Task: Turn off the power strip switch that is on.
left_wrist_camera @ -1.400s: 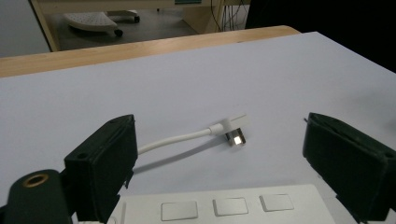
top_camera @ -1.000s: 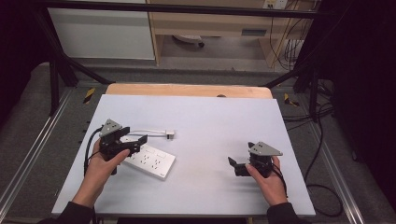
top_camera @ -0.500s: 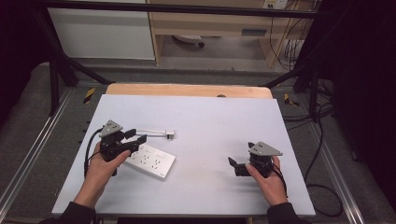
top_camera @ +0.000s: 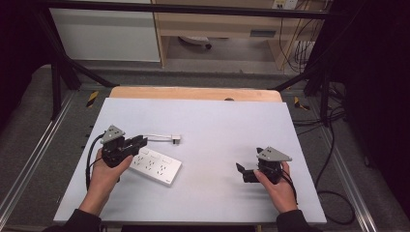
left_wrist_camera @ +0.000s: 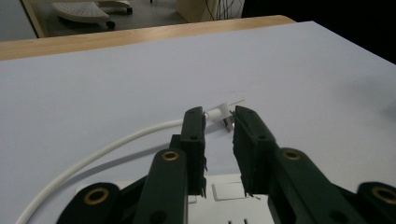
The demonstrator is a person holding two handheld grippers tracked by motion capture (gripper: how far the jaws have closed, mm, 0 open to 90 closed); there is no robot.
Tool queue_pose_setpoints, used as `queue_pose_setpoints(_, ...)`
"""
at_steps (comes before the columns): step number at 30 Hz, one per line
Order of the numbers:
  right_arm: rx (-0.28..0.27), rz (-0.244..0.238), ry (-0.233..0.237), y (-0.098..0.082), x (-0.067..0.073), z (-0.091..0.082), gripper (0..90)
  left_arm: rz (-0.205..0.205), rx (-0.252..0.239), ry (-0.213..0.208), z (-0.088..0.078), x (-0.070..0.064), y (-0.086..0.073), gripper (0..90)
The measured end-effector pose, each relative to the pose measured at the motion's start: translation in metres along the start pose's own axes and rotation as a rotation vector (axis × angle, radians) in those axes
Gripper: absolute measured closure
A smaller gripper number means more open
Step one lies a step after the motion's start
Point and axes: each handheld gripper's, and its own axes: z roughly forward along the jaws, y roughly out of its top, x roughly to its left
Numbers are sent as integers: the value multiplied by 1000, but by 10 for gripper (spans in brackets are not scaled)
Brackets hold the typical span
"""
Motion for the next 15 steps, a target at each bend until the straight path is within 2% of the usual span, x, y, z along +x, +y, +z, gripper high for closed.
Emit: queue_pose_setpoints(15, 2, -1, 0, 0, 0, 0, 24, 2, 34, 5, 6, 4, -5, 863)
